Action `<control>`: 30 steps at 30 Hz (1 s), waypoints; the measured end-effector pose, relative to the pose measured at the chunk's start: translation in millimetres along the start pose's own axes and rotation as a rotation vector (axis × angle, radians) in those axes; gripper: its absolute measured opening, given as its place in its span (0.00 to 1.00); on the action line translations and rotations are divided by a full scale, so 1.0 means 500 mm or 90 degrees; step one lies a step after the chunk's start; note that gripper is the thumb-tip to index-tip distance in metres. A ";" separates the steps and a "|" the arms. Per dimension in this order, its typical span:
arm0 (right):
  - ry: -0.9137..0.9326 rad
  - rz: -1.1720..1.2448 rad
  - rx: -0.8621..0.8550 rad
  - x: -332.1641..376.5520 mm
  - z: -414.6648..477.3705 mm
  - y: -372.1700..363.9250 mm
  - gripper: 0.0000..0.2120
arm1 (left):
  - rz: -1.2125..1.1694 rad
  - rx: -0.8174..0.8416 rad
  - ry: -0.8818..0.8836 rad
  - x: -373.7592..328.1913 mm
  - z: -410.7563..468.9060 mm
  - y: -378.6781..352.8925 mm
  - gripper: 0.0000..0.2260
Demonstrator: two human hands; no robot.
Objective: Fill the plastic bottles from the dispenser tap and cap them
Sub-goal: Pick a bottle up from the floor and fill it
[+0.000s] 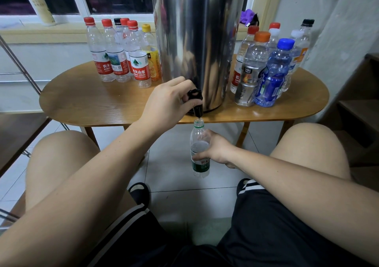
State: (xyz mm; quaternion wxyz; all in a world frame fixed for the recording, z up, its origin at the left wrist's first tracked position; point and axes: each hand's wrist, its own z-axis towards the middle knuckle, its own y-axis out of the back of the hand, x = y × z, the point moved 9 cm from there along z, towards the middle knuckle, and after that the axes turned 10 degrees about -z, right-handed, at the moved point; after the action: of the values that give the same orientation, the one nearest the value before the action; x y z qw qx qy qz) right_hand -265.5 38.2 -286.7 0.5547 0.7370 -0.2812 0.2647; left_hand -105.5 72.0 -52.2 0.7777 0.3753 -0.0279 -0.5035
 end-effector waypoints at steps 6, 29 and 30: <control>-0.002 0.007 -0.003 -0.003 0.001 -0.002 0.40 | 0.000 -0.001 0.000 -0.001 -0.001 0.000 0.11; -0.003 0.004 0.001 0.002 -0.001 0.001 0.43 | -0.004 -0.004 0.002 0.002 -0.001 0.002 0.11; -0.003 0.002 0.001 0.003 -0.002 0.002 0.42 | -0.003 -0.003 0.002 0.002 -0.001 0.002 0.11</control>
State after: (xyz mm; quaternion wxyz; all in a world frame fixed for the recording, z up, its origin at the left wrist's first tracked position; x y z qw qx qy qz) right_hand -265.2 38.9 -285.1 0.5534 0.7375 -0.2832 0.2641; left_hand -104.2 71.8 -52.1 0.7778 0.3739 -0.0247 -0.5046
